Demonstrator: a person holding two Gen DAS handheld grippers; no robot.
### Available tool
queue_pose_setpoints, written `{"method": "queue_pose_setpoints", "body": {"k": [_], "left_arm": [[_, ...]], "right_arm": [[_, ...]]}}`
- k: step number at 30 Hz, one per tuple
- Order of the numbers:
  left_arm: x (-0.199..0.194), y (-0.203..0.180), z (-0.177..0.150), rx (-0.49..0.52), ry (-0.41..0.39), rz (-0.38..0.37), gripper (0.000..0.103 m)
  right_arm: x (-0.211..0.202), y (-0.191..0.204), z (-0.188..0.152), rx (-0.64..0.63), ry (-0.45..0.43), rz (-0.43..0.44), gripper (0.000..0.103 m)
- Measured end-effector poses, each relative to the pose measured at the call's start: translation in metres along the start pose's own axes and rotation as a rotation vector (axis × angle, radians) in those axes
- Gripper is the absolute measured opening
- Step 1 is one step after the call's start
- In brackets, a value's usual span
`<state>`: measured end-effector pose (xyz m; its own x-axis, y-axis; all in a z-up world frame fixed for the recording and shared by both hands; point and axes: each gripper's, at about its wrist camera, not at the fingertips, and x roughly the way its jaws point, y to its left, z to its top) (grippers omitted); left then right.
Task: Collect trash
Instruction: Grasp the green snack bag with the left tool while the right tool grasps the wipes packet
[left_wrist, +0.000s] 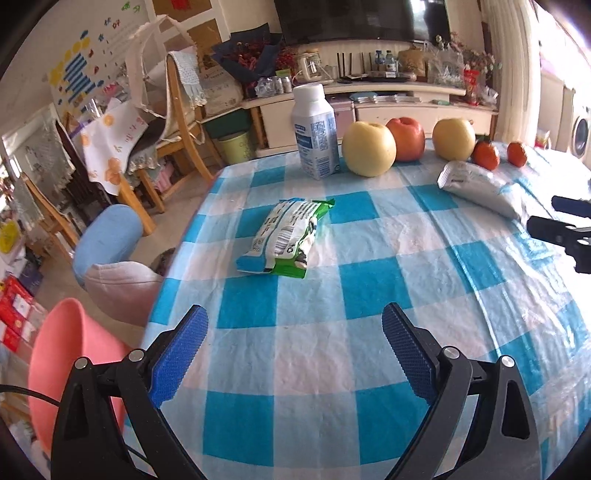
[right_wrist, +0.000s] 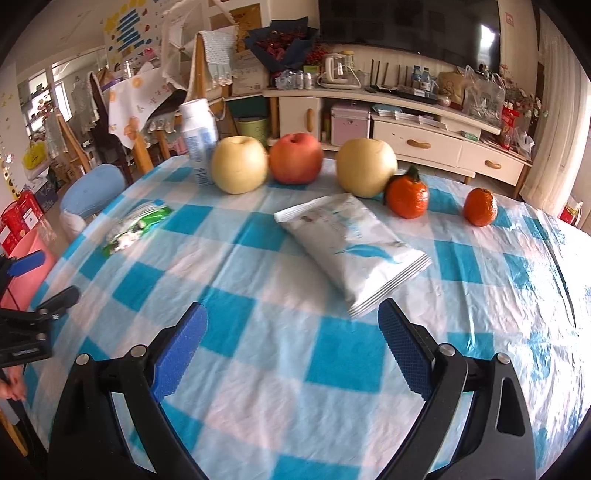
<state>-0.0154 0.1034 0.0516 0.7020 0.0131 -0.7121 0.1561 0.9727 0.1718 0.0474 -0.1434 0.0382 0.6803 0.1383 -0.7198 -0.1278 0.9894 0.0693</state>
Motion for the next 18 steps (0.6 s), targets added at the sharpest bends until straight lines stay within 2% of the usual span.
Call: {"method": "queue_pose_setpoints", "body": {"k": [4, 9, 18], "left_arm": [[0.011, 0.015, 0.012, -0.051, 0.004, -0.118, 0.095], [0.038, 0.026, 0.025, -0.081, 0.047, -0.205, 0.095], [0.087, 0.03, 0.053, -0.093, 0.104, -0.261, 0.094]], "right_arm": [[0.022, -0.032, 0.013, 0.034, 0.031, 0.023, 0.094], [0.049, -0.057, 0.02, 0.062, 0.065, 0.042, 0.094], [0.074, -0.068, 0.036, -0.022, 0.075, 0.026, 0.094]]}}
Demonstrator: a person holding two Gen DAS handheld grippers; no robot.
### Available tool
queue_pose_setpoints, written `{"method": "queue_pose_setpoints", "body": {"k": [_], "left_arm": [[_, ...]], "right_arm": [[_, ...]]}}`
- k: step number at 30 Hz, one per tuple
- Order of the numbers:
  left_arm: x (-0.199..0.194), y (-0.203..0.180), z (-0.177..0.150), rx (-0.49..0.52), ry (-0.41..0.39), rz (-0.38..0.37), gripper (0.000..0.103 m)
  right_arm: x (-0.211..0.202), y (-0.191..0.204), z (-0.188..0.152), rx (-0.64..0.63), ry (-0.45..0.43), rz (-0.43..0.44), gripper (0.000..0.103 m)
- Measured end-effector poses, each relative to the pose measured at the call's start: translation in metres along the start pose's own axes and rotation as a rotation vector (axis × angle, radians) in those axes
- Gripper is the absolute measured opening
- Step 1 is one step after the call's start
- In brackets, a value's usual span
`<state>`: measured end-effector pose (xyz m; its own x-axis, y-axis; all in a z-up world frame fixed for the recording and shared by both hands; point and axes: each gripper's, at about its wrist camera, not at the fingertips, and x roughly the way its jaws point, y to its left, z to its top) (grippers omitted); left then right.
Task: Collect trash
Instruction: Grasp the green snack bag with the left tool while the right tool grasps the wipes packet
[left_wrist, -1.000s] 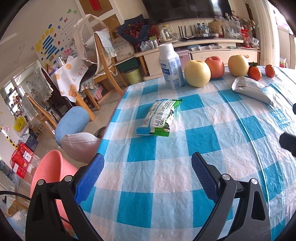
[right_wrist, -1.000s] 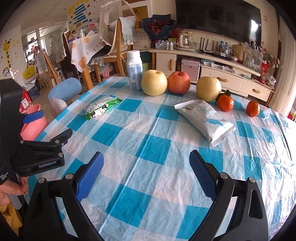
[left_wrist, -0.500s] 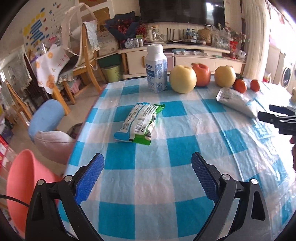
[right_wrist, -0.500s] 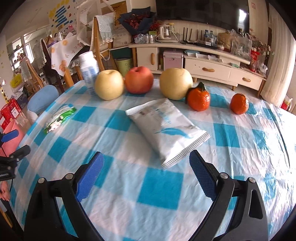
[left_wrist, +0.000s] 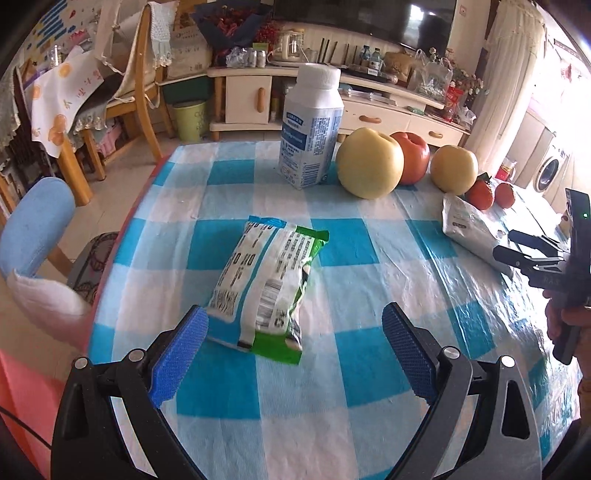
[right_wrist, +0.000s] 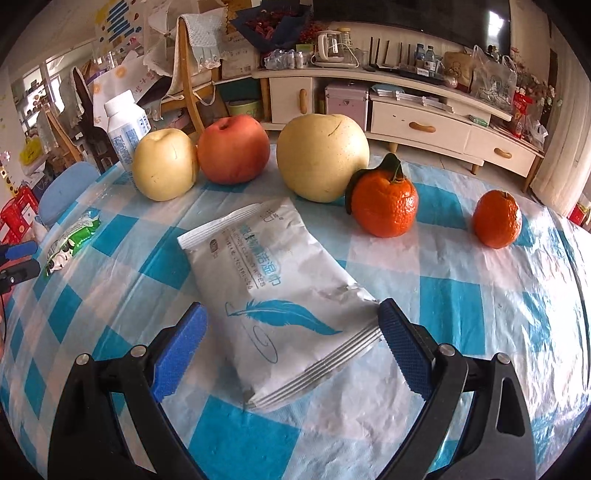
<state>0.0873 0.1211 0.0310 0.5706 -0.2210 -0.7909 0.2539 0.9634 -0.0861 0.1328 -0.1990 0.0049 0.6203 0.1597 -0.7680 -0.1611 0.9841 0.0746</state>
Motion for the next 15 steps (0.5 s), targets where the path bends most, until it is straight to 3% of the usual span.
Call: {"method": "queue_pose_setpoints", "body": {"k": [8, 15], "left_arm": [[0.041, 0.003, 0.016, 0.031, 0.08, 0.035, 0.094], [0.056, 0.005, 0.022, 0.022, 0.089, 0.05, 0.094]], "right_arm": [[0.015, 0.003, 0.013, -0.083, -0.001, 0.041, 0.099], [0.022, 0.01, 0.022, -0.163, 0.003, 0.058, 0.099]]}}
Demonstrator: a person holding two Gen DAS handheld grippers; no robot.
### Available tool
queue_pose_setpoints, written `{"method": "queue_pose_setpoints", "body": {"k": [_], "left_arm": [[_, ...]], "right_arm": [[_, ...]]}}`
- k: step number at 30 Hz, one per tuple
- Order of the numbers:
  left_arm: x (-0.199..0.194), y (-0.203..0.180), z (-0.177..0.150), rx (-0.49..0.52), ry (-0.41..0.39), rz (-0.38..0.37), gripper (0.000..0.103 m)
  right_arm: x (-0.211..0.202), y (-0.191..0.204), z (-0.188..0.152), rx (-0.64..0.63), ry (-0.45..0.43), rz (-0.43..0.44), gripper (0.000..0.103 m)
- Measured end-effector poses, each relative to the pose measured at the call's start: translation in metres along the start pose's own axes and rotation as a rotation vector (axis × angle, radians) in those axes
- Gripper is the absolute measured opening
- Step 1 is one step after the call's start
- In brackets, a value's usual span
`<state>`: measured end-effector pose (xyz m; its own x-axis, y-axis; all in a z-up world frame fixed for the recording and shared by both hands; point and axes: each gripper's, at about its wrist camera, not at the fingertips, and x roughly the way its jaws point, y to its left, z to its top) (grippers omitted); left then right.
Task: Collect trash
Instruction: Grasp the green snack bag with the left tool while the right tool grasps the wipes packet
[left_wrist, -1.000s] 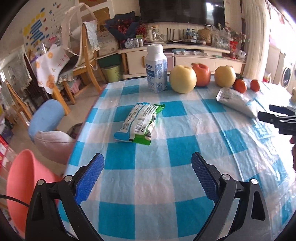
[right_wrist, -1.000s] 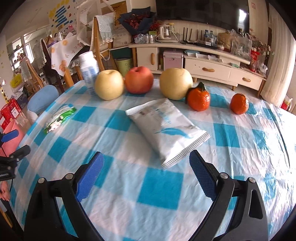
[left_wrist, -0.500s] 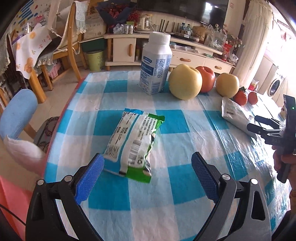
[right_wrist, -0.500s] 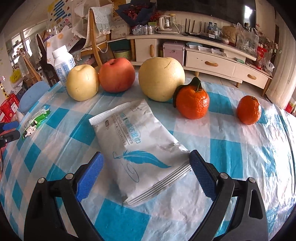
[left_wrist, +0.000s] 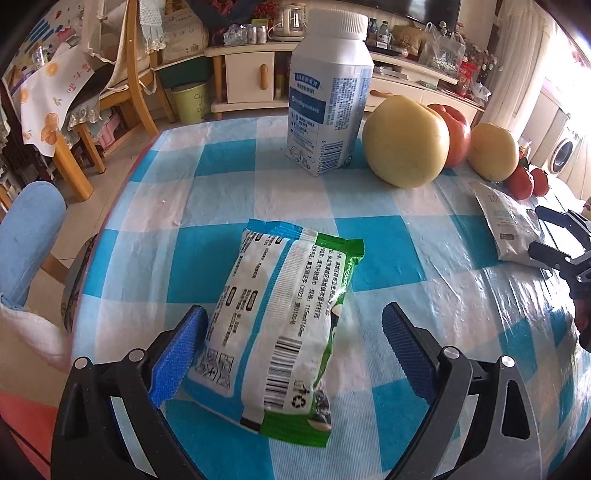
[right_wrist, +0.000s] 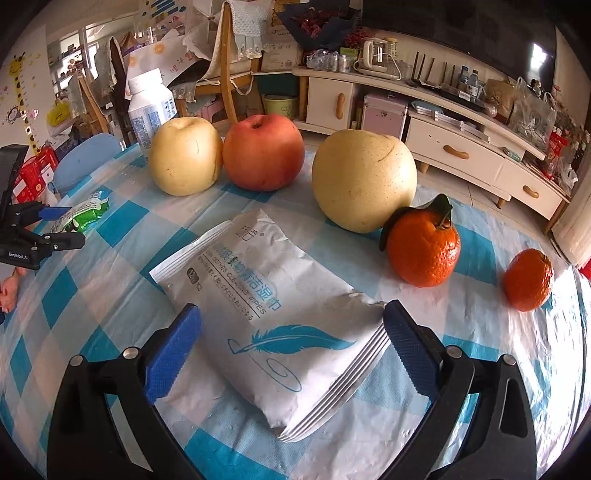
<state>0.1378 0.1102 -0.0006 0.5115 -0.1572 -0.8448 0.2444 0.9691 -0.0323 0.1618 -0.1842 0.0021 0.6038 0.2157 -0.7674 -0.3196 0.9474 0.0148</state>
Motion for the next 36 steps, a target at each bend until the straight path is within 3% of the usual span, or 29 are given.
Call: {"method": "queue_pose_setpoints", "body": {"k": [4, 8, 11, 13, 20, 25, 27, 31, 34, 36], "left_arm": [[0.003, -0.004, -0.001, 0.016, -0.007, 0.024, 0.094], [0.002, -0.005, -0.002, 0.011, -0.015, 0.03, 0.094], [0.001, -0.006, -0.002, 0.014, -0.016, 0.029, 0.094], [0.001, -0.007, -0.003, 0.02, -0.019, 0.026, 0.094], [0.002, -0.009, -0.002, 0.03, -0.03, 0.022, 0.093], [-0.001, -0.013, -0.004, 0.035, -0.046, 0.017, 0.086], [-0.001, -0.016, -0.004, 0.035, -0.054, 0.017, 0.081], [-0.003, -0.02, -0.004, 0.032, -0.07, 0.019, 0.07], [-0.004, -0.024, -0.004, 0.024, -0.076, 0.023, 0.064], [-0.006, -0.026, -0.006, 0.014, -0.079, 0.027, 0.058]], "right_arm": [[0.002, -0.002, 0.0, 0.008, 0.028, 0.046, 0.099], [-0.005, 0.013, -0.003, -0.039, 0.072, 0.212, 0.099], [-0.015, 0.04, -0.004, -0.151, 0.095, 0.347, 0.099], [-0.024, 0.053, 0.0, -0.202, 0.053, 0.33, 0.099], [-0.013, 0.056, 0.011, -0.209, -0.019, 0.114, 0.099], [0.017, 0.053, 0.015, -0.218, 0.047, 0.137, 0.099], [0.024, 0.06, 0.013, -0.261, 0.048, 0.098, 0.099], [0.026, 0.06, 0.013, -0.241, 0.04, 0.102, 0.099], [0.024, 0.061, 0.011, -0.245, 0.036, 0.115, 0.086], [0.022, 0.061, 0.01, -0.238, 0.032, 0.112, 0.084]]}}
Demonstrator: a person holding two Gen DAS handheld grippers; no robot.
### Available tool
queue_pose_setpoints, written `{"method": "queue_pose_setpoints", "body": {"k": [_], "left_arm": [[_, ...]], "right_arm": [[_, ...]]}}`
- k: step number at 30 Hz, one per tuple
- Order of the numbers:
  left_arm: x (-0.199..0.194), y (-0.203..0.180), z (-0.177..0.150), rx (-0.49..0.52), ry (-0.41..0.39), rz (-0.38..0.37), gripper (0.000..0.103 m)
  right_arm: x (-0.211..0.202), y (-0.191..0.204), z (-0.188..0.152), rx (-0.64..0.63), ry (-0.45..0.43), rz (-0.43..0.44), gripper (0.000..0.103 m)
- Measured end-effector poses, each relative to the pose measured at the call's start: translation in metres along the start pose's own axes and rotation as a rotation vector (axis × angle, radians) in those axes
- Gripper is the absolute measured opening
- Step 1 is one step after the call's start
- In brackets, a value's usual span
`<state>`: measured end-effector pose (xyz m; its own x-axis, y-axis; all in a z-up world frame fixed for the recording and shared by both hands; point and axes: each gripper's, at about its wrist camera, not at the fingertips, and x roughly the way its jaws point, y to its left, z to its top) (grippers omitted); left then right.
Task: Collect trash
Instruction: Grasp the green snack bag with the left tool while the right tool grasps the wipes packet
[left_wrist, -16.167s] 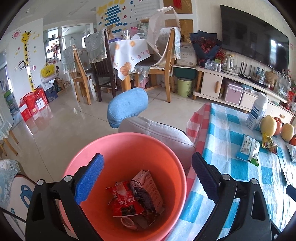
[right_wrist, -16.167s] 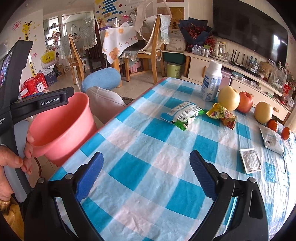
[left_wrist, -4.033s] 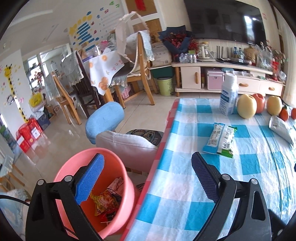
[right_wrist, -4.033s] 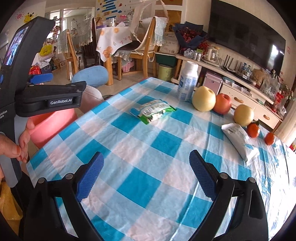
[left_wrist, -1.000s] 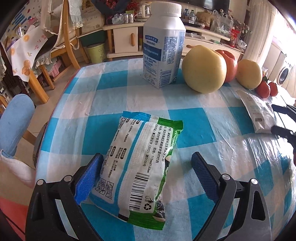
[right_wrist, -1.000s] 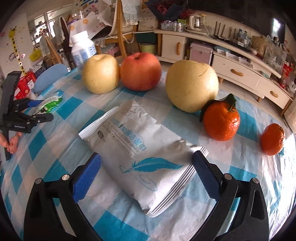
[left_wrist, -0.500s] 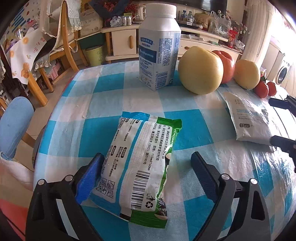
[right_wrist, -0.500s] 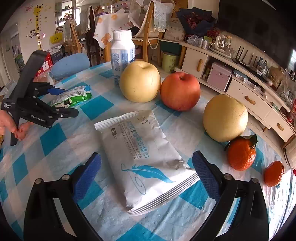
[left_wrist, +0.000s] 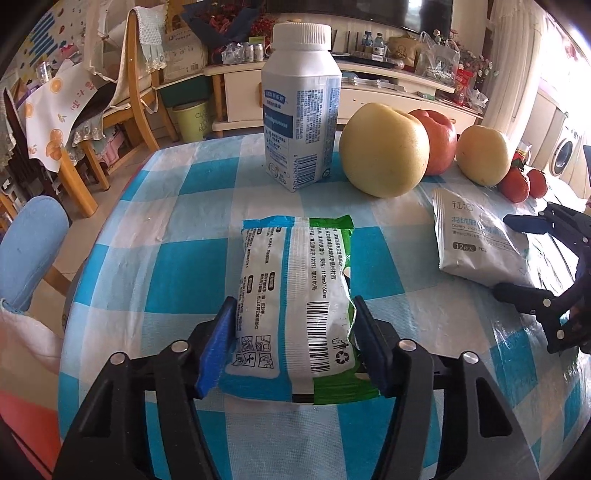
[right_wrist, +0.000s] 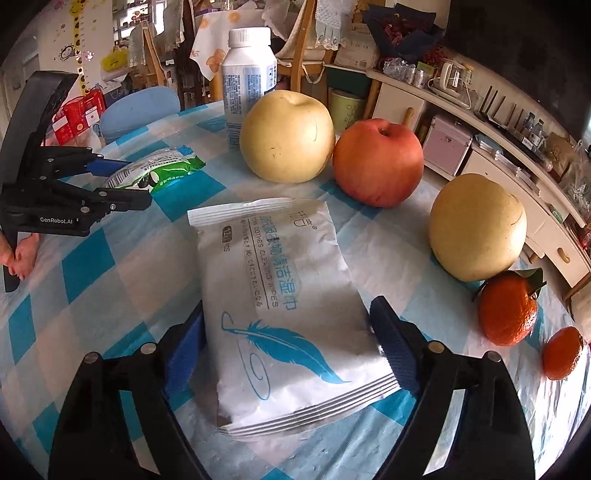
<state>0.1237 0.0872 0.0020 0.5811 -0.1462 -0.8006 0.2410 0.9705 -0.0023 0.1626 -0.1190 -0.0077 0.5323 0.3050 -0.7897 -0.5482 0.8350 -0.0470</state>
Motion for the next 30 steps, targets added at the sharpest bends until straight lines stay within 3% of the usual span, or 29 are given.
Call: {"method": "queue_pose_setpoints", "body": {"k": [14, 22, 30], "left_arm": [[-0.026, -0.011, -0.026, -0.038, 0.0, -0.03, 0.05], [-0.055, -0.016, -0.055, -0.051, -0.026, -0.04, 0.048], [-0.088, -0.008, -0.074, -0.094, -0.067, -0.058, 0.045]], "right_arm": [[-0.016, 0.025, -0.014, 0.052, -0.004, -0.097, 0.076], [-0.036, 0.023, -0.033, 0.221, -0.016, -0.126, 0.074], [-0.057, 0.046, -0.052, 0.269, -0.022, -0.145, 0.073]]}}
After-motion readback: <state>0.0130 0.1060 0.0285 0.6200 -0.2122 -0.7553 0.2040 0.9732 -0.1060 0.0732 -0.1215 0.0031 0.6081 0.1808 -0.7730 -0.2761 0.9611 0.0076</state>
